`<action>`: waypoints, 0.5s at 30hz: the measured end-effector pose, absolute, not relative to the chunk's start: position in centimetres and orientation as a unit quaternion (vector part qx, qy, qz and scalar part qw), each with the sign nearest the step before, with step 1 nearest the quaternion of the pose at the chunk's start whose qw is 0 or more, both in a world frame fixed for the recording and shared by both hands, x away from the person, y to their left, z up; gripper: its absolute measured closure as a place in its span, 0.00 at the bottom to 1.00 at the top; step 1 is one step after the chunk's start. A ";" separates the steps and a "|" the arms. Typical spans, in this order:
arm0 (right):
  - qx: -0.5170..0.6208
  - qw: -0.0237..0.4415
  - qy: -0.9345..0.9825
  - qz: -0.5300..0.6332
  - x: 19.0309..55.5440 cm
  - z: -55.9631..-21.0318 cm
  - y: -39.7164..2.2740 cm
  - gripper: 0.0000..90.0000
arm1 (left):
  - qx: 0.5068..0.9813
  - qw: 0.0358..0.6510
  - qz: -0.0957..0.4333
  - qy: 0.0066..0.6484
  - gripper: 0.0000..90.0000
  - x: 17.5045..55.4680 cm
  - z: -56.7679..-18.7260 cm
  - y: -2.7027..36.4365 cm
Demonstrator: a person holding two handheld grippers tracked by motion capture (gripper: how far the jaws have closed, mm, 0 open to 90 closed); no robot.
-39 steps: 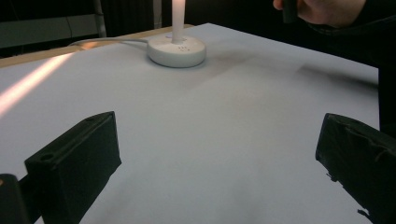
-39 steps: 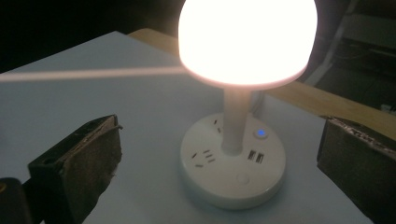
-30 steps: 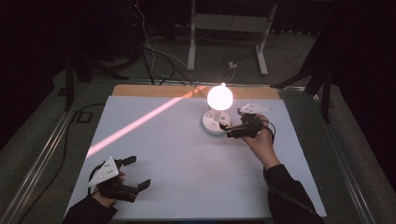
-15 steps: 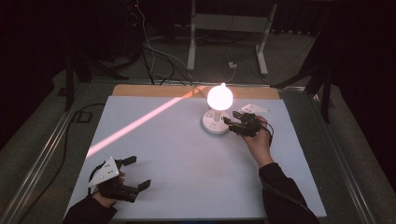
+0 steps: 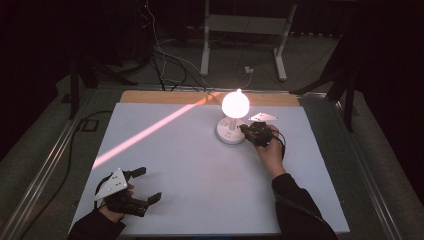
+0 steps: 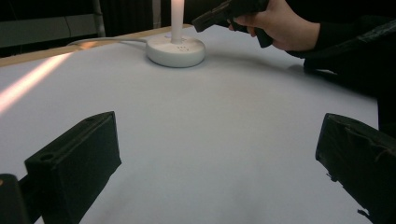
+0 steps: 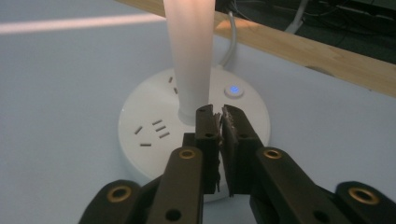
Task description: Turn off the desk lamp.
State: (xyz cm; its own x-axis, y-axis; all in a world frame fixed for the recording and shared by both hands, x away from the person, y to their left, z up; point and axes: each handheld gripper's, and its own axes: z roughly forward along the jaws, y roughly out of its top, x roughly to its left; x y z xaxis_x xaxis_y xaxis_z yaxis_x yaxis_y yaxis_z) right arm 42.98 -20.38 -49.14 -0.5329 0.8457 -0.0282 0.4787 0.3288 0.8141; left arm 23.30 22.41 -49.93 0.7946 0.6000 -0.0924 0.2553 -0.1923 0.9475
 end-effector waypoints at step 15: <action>0.439 0.230 0.783 0.375 43.5 -50.5 -19.8 1.00 | 0.757 0.570 0.151 0.283 0.01 23.3 -49.9 22.4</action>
